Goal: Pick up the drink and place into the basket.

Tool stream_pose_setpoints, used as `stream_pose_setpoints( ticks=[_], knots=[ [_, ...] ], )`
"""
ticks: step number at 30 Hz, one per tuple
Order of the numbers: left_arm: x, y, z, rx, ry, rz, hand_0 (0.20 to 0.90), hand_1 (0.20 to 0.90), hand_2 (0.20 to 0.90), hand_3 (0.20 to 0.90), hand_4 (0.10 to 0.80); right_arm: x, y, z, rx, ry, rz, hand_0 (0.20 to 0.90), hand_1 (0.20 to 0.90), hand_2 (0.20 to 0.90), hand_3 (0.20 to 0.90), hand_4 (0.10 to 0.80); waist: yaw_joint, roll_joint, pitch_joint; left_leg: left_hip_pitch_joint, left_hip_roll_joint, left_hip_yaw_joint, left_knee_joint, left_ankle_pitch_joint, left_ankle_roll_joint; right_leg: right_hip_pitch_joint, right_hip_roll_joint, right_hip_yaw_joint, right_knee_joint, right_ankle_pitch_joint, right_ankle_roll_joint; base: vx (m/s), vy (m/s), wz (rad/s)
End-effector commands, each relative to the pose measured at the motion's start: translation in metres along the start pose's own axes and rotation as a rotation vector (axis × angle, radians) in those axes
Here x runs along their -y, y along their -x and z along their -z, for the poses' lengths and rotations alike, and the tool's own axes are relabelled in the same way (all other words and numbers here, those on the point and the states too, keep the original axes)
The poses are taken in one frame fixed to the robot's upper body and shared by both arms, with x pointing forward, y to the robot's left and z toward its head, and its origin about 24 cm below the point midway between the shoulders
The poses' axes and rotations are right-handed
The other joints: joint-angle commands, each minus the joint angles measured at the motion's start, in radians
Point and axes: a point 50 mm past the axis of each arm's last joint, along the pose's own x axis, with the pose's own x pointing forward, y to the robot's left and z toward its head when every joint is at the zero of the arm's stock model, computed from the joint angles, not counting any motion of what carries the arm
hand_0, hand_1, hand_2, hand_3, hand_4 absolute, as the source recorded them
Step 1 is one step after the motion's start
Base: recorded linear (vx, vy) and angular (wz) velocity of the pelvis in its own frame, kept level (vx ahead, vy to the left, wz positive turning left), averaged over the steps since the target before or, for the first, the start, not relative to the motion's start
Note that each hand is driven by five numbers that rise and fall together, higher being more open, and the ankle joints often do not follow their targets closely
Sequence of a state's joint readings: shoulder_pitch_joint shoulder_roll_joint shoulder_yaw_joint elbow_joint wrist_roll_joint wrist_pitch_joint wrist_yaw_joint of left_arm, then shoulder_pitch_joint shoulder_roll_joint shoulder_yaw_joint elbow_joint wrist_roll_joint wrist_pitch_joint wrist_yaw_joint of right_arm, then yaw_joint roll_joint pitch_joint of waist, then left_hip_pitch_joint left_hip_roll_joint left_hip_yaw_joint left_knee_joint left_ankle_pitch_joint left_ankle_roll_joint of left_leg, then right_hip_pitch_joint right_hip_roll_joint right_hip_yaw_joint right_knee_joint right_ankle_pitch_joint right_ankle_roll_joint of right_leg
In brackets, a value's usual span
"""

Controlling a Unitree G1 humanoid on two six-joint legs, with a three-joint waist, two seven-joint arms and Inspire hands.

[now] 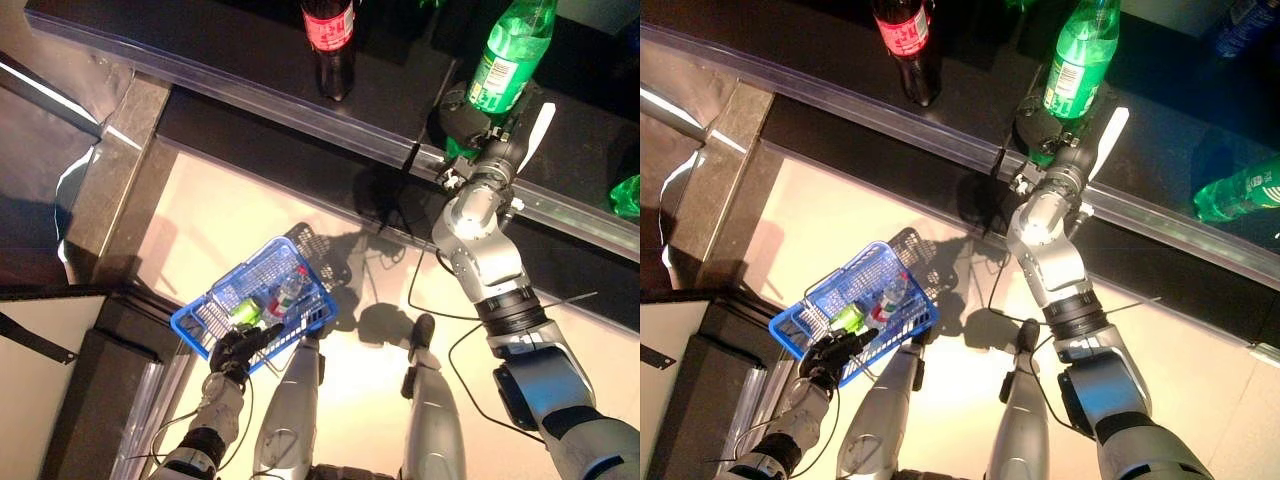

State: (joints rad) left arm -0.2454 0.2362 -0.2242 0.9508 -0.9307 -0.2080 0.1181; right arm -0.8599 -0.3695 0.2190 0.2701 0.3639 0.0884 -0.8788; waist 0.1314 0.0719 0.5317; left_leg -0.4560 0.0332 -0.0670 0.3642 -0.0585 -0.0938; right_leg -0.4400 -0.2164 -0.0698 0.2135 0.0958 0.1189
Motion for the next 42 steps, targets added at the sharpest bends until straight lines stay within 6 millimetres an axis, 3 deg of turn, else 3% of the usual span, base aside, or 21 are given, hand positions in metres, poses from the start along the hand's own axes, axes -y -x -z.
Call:
stream_pose_setpoints(
  ticks=[1,10,15,28,35,41,42],
  knots=[
    [0.0,0.014,0.024,-0.033,0.013,0.06,0.3,0.3,0.3,0.2,0.1,0.014,-0.023,-0.082,0.329,-0.174,0.073,0.3,0.3,0.3,0.2,0.1,-0.002,0.007,-0.012,-0.012,-0.044,-0.007,-0.026,0.068,0.089,0.036,0.02,-0.016,0.143,-0.121,-0.081,0.0,0.0,0.0],
    [-0.003,0.014,0.017,0.011,0.077,0.057,0.3,0.3,0.3,0.2,0.1,0.016,-0.018,-0.088,0.378,-0.218,0.012,0.3,0.3,0.3,0.2,0.1,-0.003,0.007,-0.012,0.029,-0.041,-0.008,-0.033,0.068,0.085,0.074,0.024,-0.035,0.161,-0.146,-0.092,-0.057,-0.015,0.0],
    [-0.005,0.016,0.004,0.096,0.136,0.065,0.3,0.3,0.3,0.2,0.1,0.015,0.008,-0.088,0.437,-0.255,-0.132,0.3,0.3,0.3,0.2,0.1,-0.009,0.004,-0.017,0.089,-0.04,-0.016,-0.038,0.065,0.078,0.125,0.027,-0.05,0.197,-0.181,-0.104,-0.029,-0.011,0.02],
    [-0.024,0.034,-0.005,0.225,0.169,0.161,0.3,0.3,0.3,0.2,0.1,0.018,0.06,-0.057,0.382,-0.246,-0.494,0.3,0.3,0.3,0.2,0.1,-0.018,0.004,-0.119,0.229,-0.012,-0.03,-0.113,0.089,0.048,0.261,0.033,-0.089,0.193,-0.23,-0.13,0.01,-0.006,0.05],
    [-0.014,0.043,-0.023,0.299,0.171,0.262,0.3,0.3,0.3,0.2,0.1,0.01,0.087,-0.039,0.289,-0.273,-0.714,0.3,0.3,0.3,0.2,0.1,-0.009,0.006,-0.17,0.279,-0.011,-0.038,-0.164,0.106,0.043,0.321,0.039,-0.1,0.148,-0.228,-0.127,0.029,0.014,0.04],
    [-0.003,0.054,-0.048,0.411,0.119,0.367,0.3,0.3,0.3,0.2,0.1,0.005,0.102,-0.024,0.199,-0.28,-0.82,0.3,0.3,0.3,0.2,0.1,0.012,0.004,-0.199,0.303,-0.015,-0.052,-0.197,0.115,0.041,0.361,0.039,-0.116,0.107,-0.221,-0.12,0.026,-0.006,0.12],
    [0.008,0.061,-0.061,0.454,0.112,0.43,0.3,0.3,0.3,0.2,0.1,0.002,0.109,-0.019,0.169,-0.291,-0.851,0.3,0.3,0.3,0.2,0.1,0.028,0.002,-0.206,0.305,-0.02,-0.066,-0.204,0.117,0.041,0.371,0.039,-0.123,0.094,-0.219,-0.118,0.011,-0.046,0.18]
  ],
)
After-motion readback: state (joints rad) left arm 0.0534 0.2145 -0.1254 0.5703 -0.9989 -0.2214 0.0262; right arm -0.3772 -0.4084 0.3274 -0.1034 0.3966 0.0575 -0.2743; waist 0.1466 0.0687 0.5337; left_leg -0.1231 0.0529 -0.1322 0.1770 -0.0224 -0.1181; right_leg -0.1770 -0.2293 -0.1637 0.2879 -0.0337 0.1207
